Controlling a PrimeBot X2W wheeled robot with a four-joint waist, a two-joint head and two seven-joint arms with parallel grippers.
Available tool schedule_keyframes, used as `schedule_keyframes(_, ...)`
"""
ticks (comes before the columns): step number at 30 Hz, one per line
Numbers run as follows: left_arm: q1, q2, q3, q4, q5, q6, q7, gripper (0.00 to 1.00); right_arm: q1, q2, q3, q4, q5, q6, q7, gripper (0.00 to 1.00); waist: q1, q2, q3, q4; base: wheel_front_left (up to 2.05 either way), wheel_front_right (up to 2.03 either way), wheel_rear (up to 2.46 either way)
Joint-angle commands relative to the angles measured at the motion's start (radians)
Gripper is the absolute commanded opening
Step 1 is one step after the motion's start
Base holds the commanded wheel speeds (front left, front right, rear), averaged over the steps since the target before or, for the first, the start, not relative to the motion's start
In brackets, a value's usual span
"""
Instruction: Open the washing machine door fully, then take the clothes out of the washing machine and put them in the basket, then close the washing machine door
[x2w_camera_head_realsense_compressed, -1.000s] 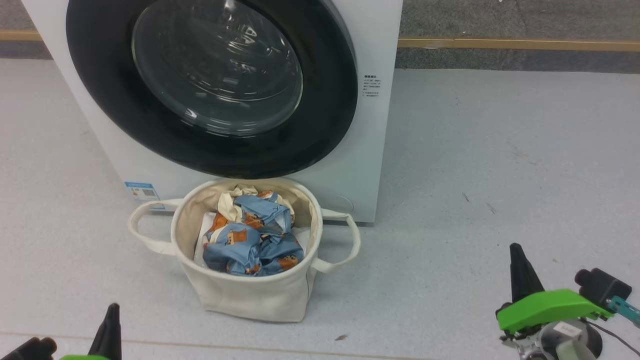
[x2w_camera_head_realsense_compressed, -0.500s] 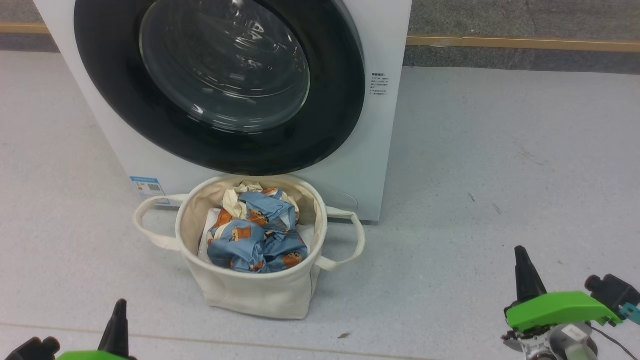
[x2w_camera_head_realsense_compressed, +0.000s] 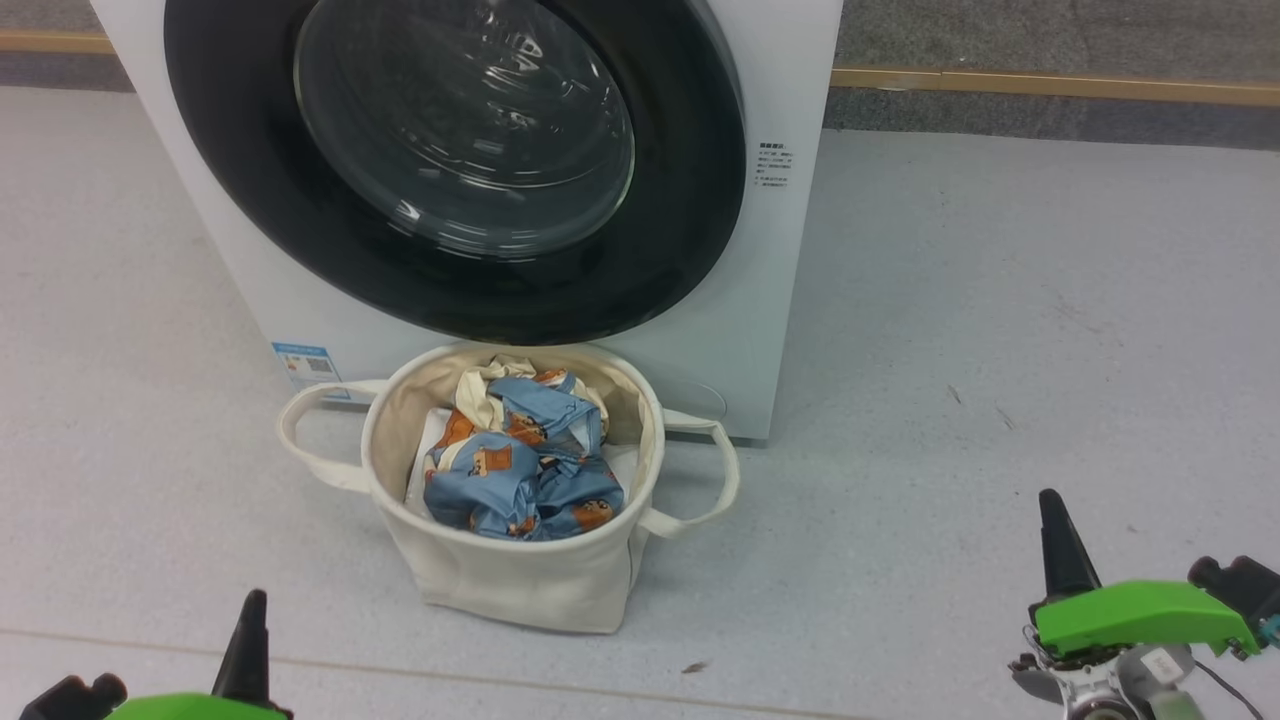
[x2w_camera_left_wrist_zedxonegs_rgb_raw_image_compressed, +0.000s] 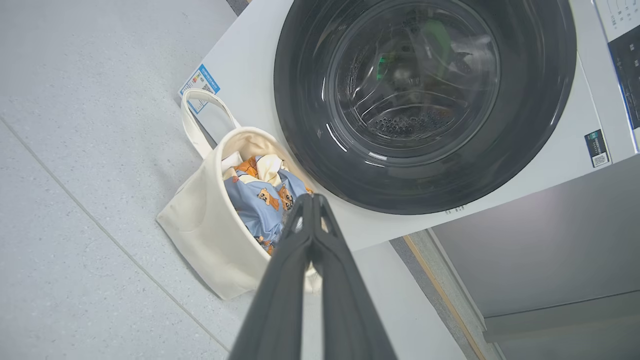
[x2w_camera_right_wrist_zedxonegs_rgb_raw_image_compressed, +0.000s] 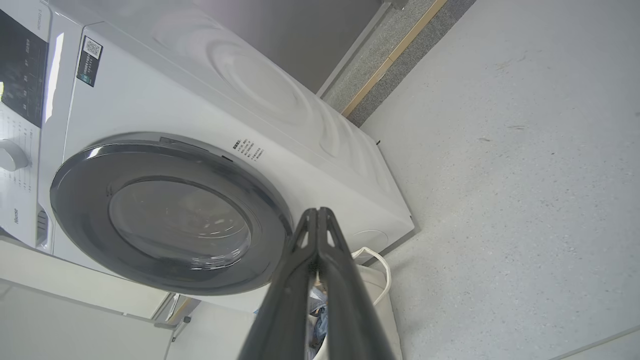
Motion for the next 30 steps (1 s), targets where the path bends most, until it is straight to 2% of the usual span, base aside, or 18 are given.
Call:
schedule_keyframes(1, -0.037, 0.011, 0.032, -0.038, -0.015, -0.004, 0.004, 0.0, -0.018, -0.005, 0.008, -0.043, 0.022, 0.0, 0.009, 0.0, -0.0001, -0.0001, 0.0, 0.001, 0.0, 0.0, 0.0)
schedule_keyframes(30, -0.03, -0.064, 0.079, -0.107, -0.248, -0.005, 0.087, 0.0, 0.013, -0.005, -0.015, -0.1, 0.338, 0.0, 0.094, 0.0, 0.0, -0.0001, 0.015, 0.037, 0.0, 0.0, 0.0)
